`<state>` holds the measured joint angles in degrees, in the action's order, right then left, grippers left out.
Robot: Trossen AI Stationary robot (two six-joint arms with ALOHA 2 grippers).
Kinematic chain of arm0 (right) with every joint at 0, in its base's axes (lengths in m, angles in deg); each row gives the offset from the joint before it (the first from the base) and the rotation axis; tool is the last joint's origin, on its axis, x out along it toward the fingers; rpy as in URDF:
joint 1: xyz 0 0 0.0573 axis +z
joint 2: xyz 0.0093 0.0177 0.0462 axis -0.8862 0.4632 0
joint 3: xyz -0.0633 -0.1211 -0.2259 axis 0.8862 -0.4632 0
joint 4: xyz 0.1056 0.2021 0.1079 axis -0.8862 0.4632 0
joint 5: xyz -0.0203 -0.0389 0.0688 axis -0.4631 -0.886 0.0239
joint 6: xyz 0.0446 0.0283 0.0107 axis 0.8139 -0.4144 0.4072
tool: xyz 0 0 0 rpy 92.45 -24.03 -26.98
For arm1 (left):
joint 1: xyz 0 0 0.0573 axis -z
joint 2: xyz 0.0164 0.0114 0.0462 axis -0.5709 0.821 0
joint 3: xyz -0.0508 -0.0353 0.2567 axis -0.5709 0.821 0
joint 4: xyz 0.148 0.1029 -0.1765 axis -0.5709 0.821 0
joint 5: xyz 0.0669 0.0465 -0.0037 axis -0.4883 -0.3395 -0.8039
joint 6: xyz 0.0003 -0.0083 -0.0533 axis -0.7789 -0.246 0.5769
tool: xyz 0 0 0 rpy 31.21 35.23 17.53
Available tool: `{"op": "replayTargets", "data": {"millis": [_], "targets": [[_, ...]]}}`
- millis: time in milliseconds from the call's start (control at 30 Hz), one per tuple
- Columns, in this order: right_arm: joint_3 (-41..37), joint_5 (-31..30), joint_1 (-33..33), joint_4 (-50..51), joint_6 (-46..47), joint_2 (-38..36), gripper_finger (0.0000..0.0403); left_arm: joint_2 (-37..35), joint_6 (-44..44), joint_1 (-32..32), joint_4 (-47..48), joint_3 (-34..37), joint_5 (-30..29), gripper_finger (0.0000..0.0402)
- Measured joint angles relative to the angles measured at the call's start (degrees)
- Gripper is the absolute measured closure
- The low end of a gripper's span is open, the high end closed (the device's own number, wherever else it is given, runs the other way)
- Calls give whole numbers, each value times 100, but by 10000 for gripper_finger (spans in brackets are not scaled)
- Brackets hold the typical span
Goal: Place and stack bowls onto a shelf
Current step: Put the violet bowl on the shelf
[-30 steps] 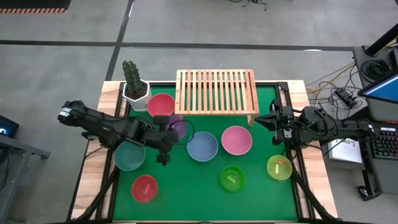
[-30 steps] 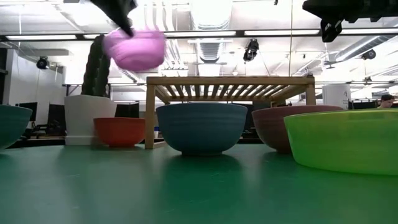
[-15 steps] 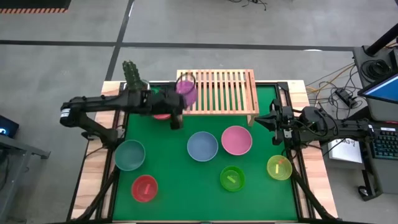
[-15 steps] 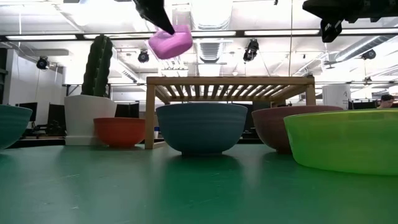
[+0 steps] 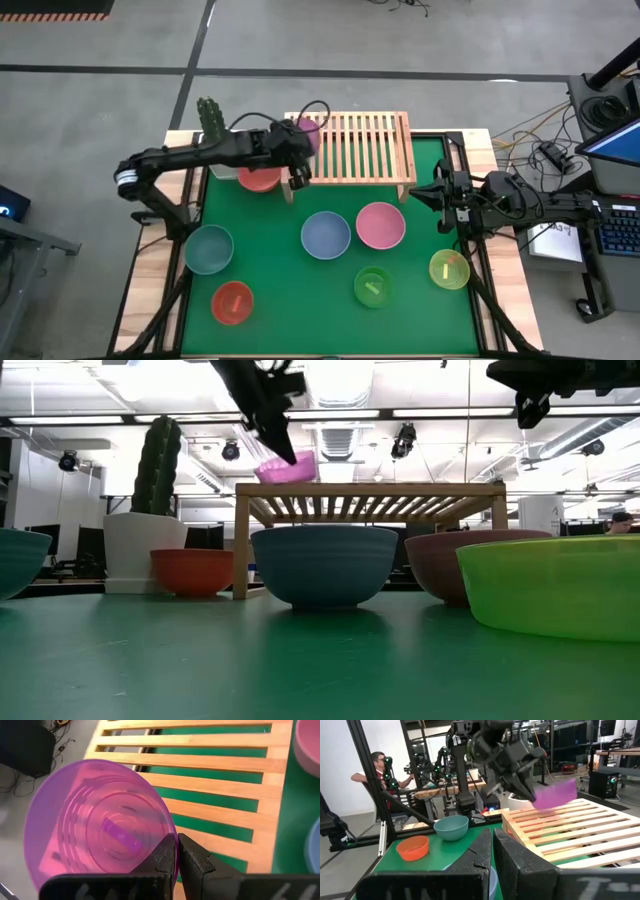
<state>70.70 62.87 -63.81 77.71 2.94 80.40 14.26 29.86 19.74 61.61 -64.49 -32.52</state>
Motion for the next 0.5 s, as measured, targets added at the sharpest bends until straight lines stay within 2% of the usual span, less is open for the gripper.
{"op": "replayTargets", "data": {"millis": [267, 500], "targets": [[0, 0, 0, 18, -8, 0, 394, 420, -236, 0, -62, -208, 0, 397], [0, 0, 0, 56, -3, 0, 394, 543, -360, 0, -57, -348, 2, 349]]}}
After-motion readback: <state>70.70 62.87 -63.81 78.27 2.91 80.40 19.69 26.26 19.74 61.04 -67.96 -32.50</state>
